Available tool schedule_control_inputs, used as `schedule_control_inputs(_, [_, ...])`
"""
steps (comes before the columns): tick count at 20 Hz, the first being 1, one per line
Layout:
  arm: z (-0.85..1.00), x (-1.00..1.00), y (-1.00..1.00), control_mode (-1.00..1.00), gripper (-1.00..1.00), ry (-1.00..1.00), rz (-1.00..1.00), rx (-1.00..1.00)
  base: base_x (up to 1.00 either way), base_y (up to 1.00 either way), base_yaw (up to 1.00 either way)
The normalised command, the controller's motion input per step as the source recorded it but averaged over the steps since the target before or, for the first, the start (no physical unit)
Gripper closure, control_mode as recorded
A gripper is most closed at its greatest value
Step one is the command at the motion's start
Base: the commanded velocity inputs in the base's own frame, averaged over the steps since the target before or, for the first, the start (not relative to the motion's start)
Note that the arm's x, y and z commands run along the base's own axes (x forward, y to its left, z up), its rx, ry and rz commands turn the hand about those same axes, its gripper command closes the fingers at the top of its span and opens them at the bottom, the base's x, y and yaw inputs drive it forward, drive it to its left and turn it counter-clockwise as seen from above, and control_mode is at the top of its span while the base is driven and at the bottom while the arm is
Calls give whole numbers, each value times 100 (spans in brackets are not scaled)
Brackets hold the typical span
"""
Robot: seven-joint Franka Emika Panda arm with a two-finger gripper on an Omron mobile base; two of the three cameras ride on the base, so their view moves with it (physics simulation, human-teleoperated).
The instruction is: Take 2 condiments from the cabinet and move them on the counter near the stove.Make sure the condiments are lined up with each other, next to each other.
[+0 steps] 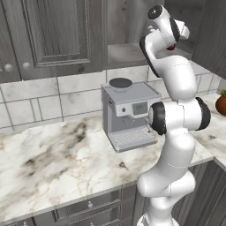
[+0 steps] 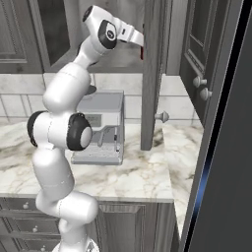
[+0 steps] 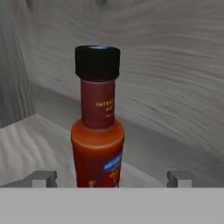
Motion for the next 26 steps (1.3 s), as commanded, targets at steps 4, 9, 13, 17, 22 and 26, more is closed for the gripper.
schedule_control_inputs(4, [0, 22, -6, -100, -100, 1, -5, 0, 0, 0, 0])
schedule_control_inputs(9, [0, 5, -10, -100, -100, 0, -4, 0, 0, 0, 0])
schedule_control_inputs(13, [0, 3, -12, -100, -100, 0, -4, 0, 0, 0, 0])
schedule_control_inputs(17, [-12, 16, -7, -100, -100, 2, -3, 0, 0, 0, 0])
schedule_control_inputs(22, [-10, 25, -3, -100, -100, 6, -1, 0, 0, 0, 0])
schedule_control_inputs(26, [0, 8, -2, -100, -100, 2, -1, 0, 0, 0, 0])
